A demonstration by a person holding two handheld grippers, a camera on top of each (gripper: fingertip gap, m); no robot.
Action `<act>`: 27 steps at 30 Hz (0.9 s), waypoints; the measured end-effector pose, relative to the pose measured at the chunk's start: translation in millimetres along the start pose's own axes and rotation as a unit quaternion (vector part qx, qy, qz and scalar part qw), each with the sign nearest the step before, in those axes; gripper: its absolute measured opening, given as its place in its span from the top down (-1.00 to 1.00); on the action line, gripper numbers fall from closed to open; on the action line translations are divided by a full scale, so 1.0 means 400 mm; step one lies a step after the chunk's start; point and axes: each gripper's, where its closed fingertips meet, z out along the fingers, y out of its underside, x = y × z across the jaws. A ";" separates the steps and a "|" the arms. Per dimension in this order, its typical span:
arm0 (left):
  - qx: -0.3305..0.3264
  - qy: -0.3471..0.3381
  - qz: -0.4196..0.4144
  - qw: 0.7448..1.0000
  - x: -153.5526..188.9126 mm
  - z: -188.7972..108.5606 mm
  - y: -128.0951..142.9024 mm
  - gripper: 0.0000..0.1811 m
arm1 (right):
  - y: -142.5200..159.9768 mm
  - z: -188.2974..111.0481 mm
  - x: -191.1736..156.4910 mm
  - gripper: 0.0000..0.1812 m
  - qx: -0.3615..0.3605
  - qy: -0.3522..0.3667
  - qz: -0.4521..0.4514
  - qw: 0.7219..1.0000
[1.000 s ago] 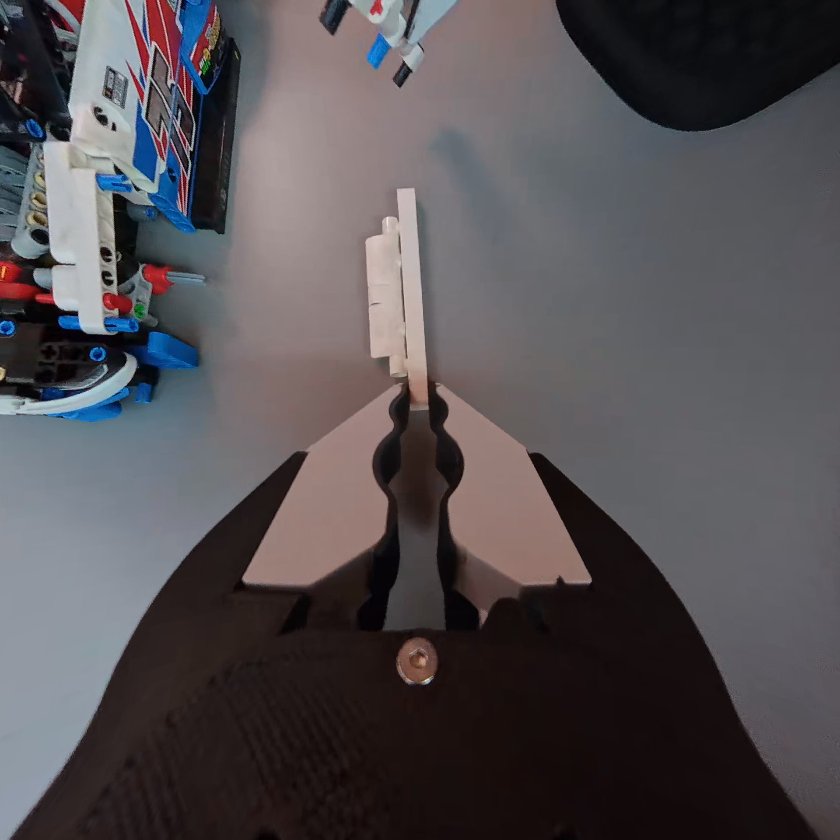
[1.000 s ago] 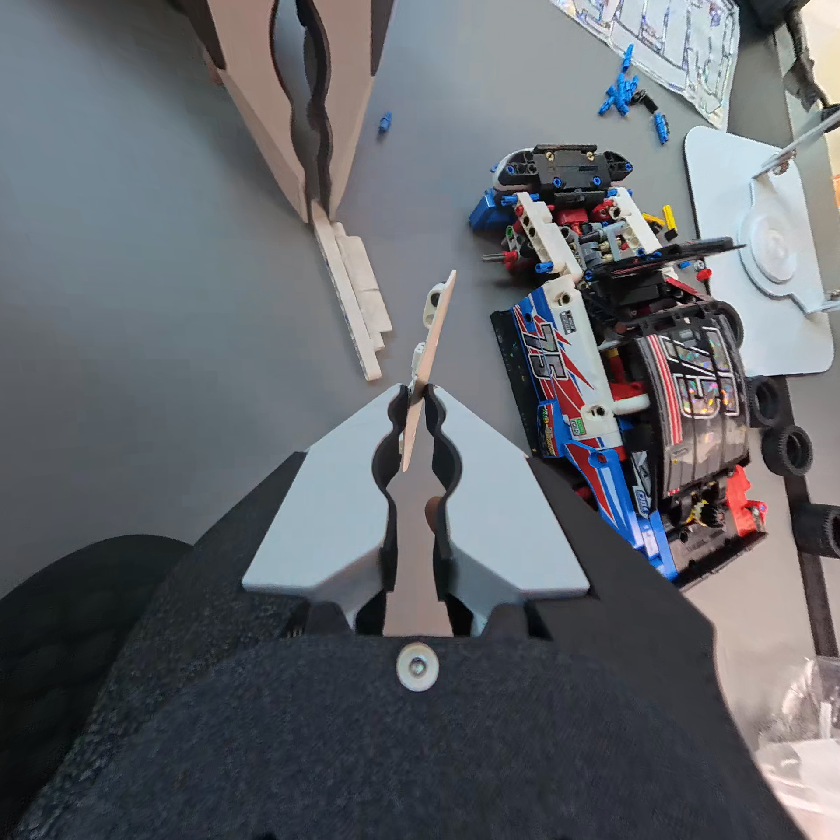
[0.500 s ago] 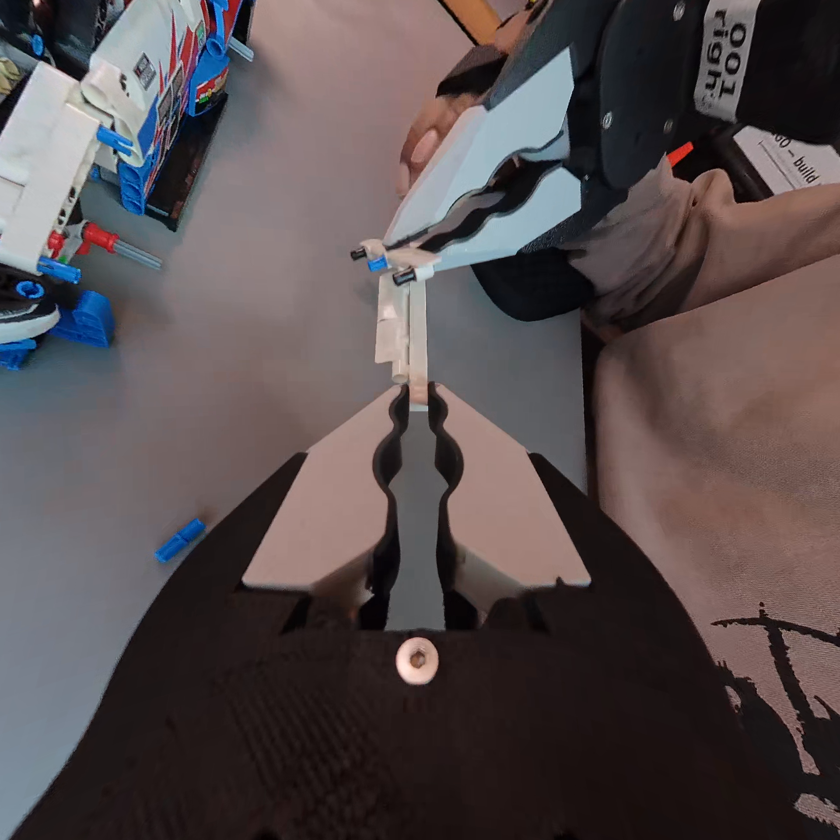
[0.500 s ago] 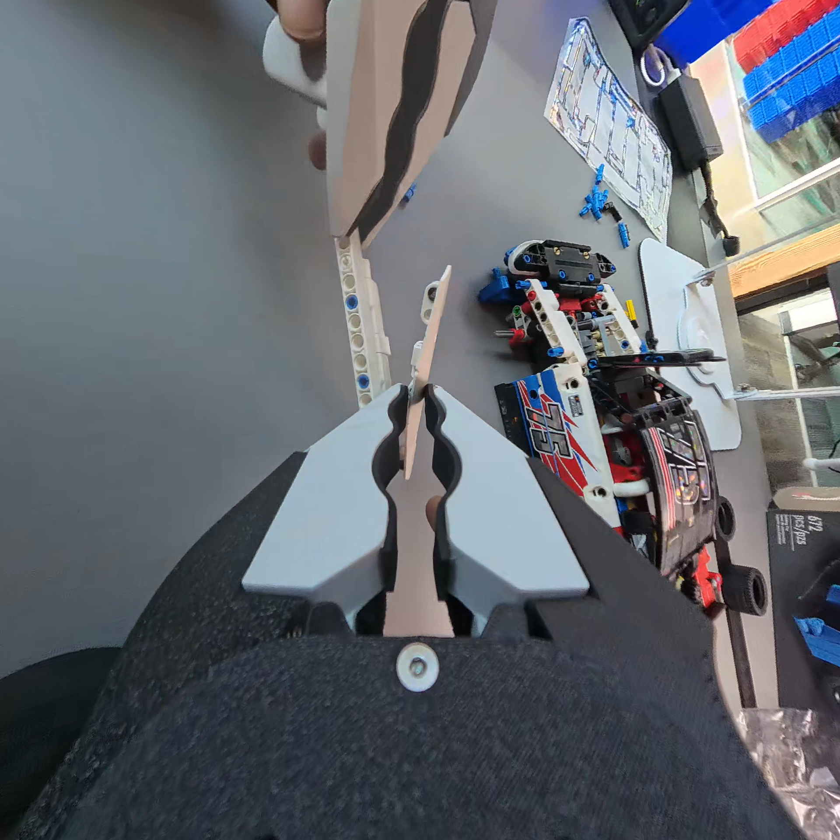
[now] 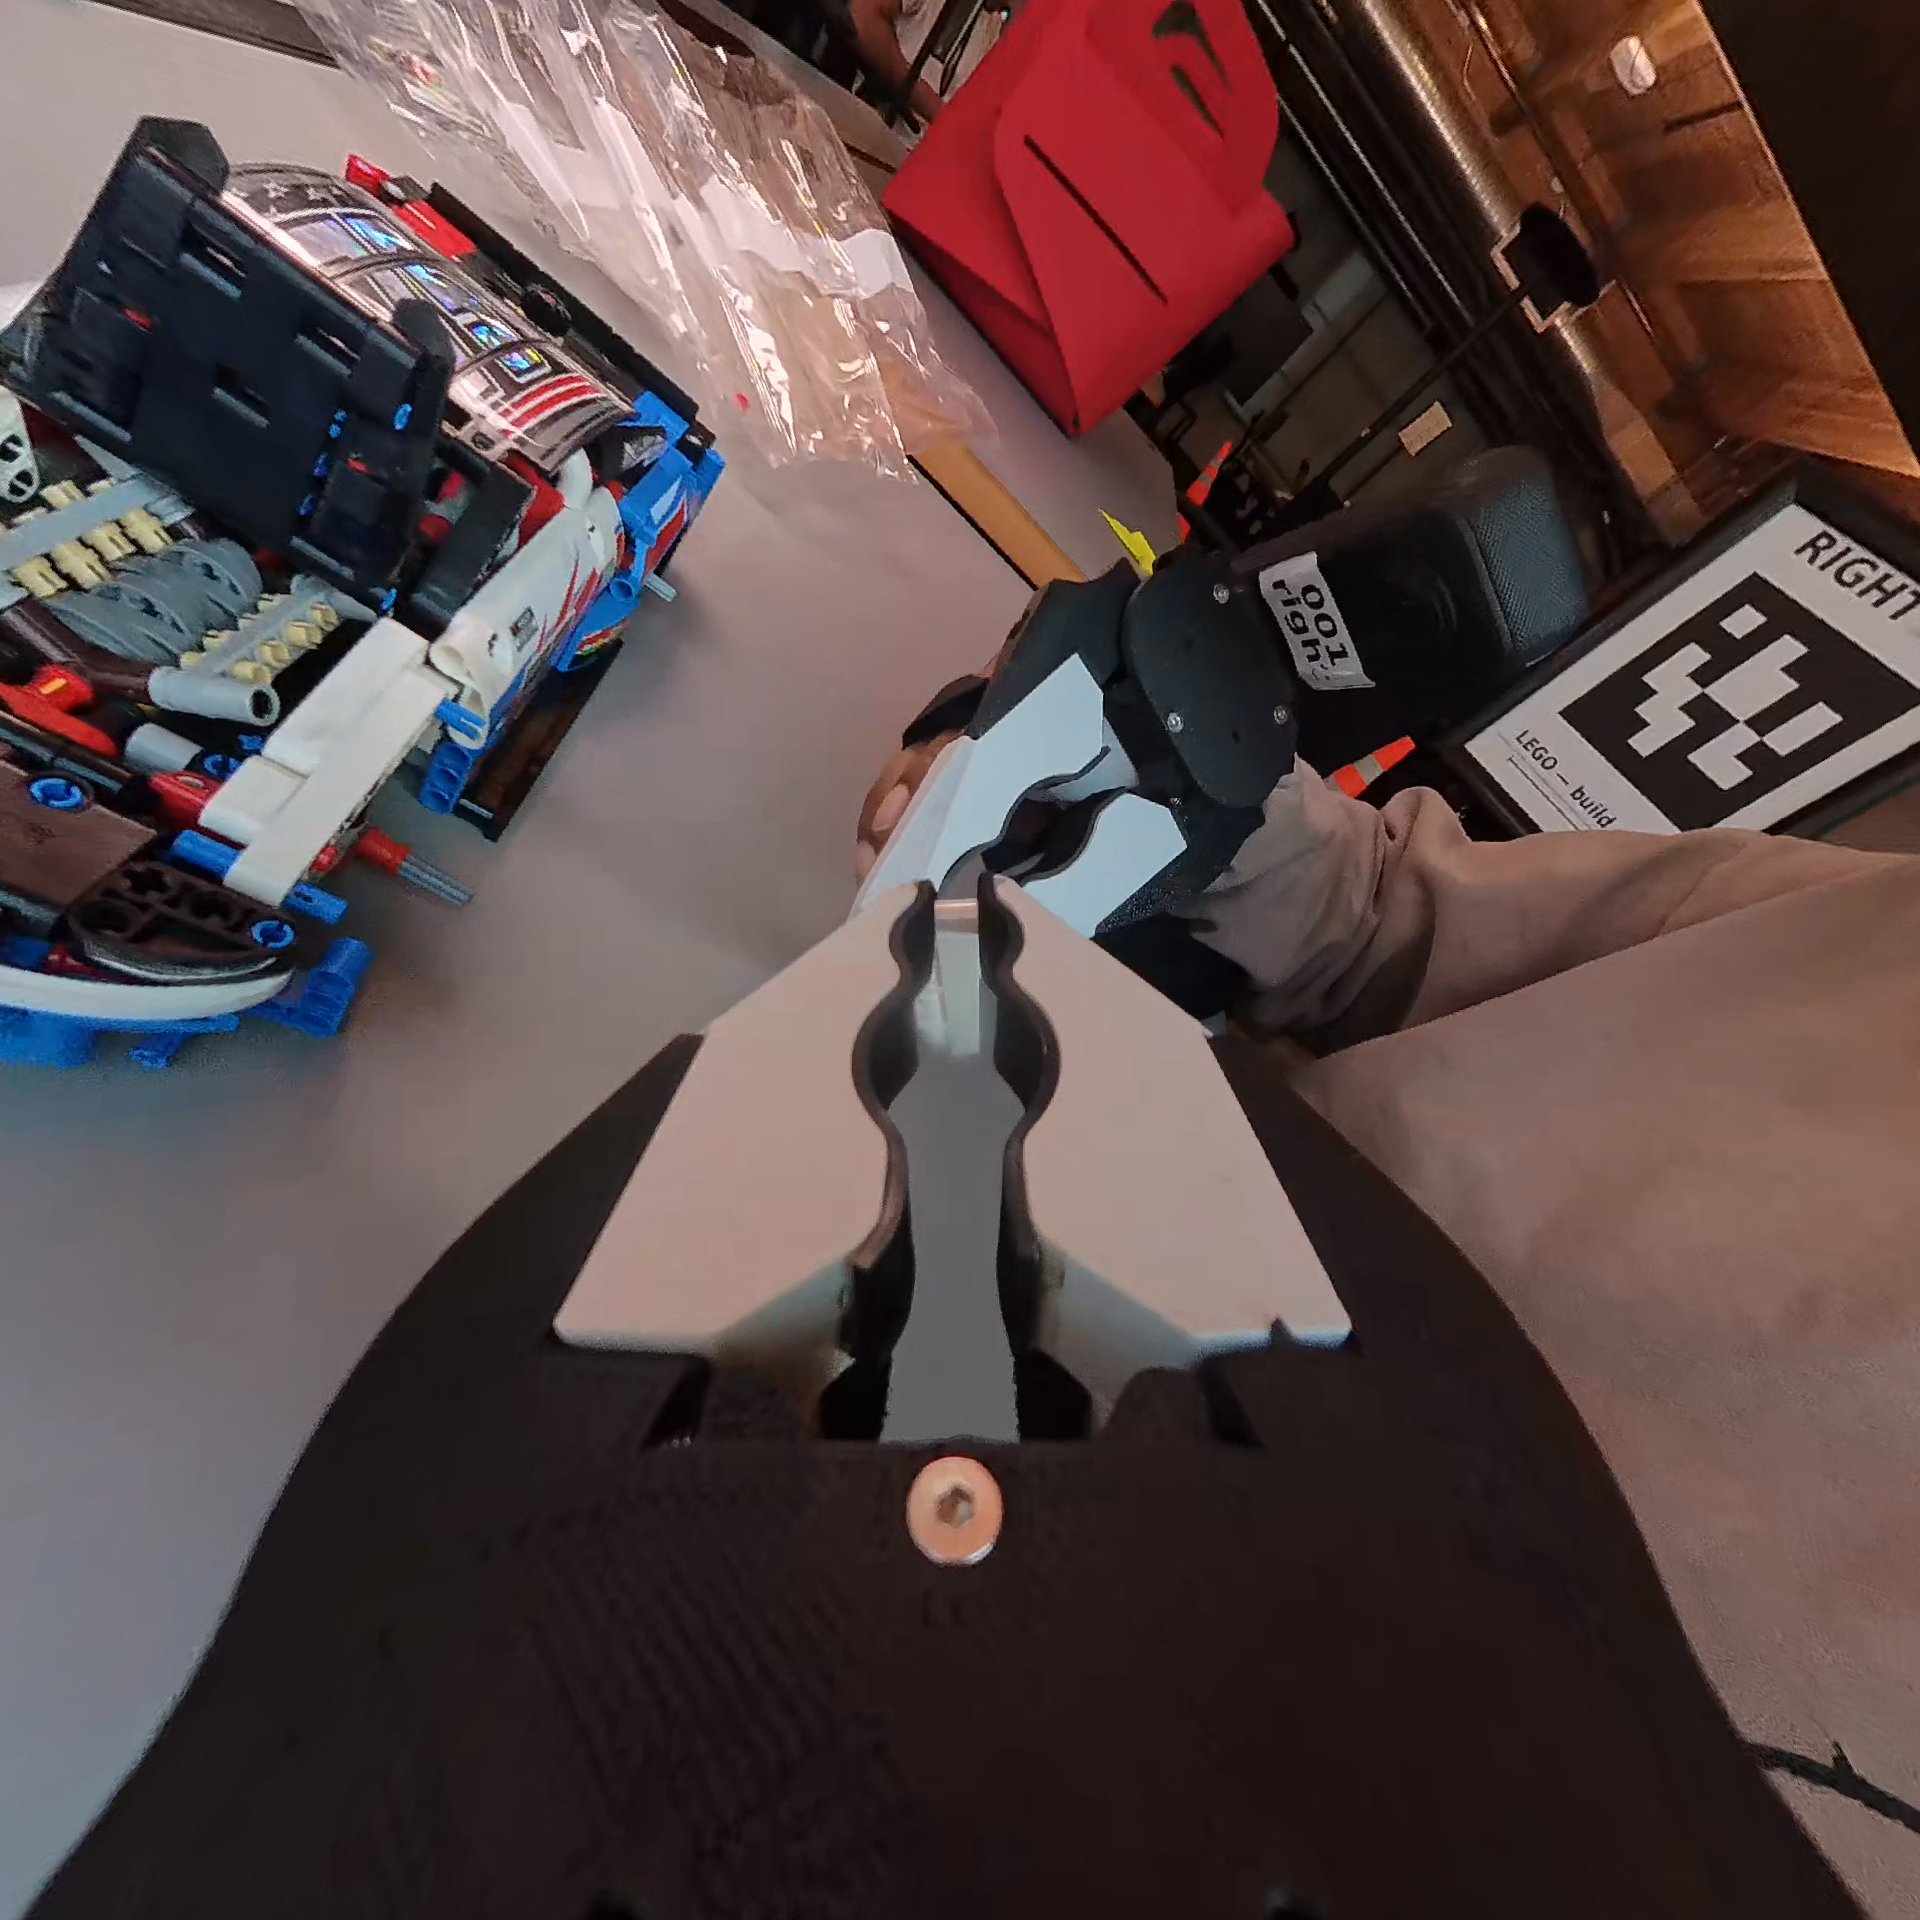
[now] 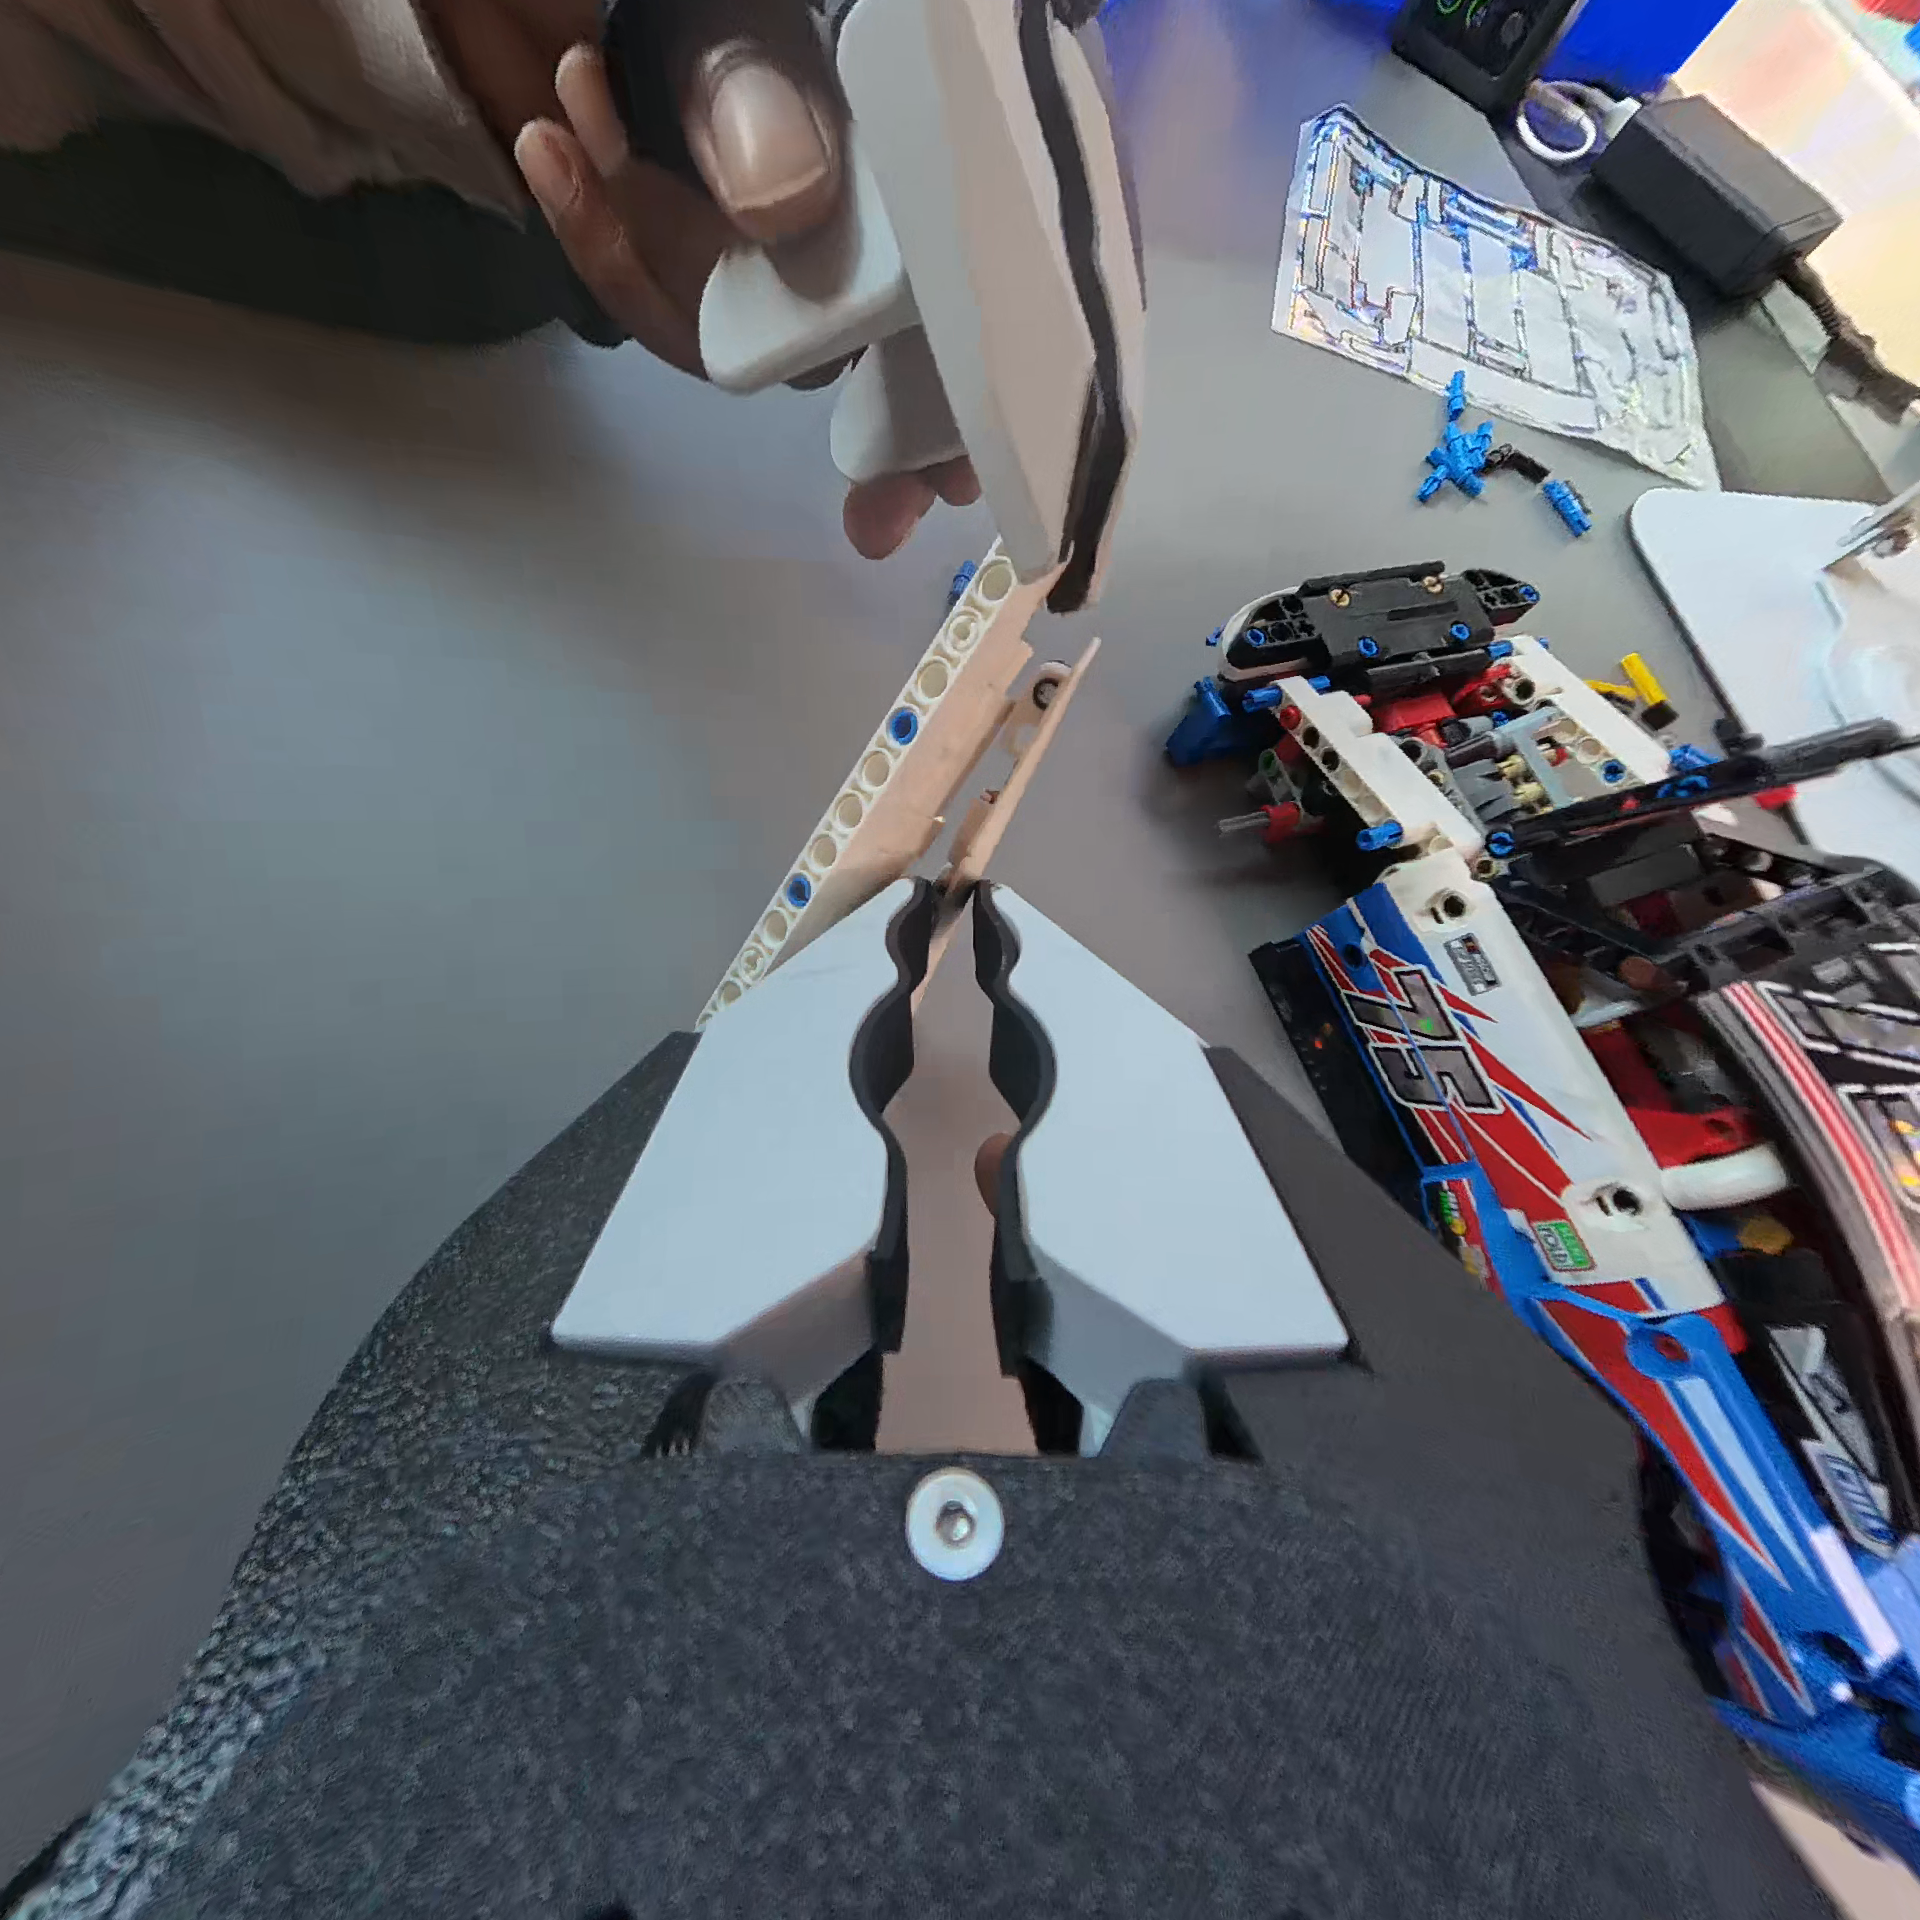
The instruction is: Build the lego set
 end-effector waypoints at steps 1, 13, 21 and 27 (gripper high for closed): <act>0.004 0.000 -0.008 1.000 -0.004 0.007 -0.006 0.94 | 0.001 0.000 0.002 0.95 0.004 -0.011 0.020 1.000; -0.015 -0.006 0.033 0.999 0.045 0.123 -0.090 0.94 | -0.038 -0.011 0.010 0.96 0.112 -0.104 0.238 0.959; -0.151 -0.083 0.150 0.974 0.063 0.205 -0.114 0.93 | -0.088 -0.029 0.026 0.95 0.195 -0.061 0.213 0.955; -0.187 -0.106 0.194 0.957 0.080 0.246 -0.100 0.92 | -0.096 -0.058 0.050 0.95 0.235 -0.027 0.182 0.954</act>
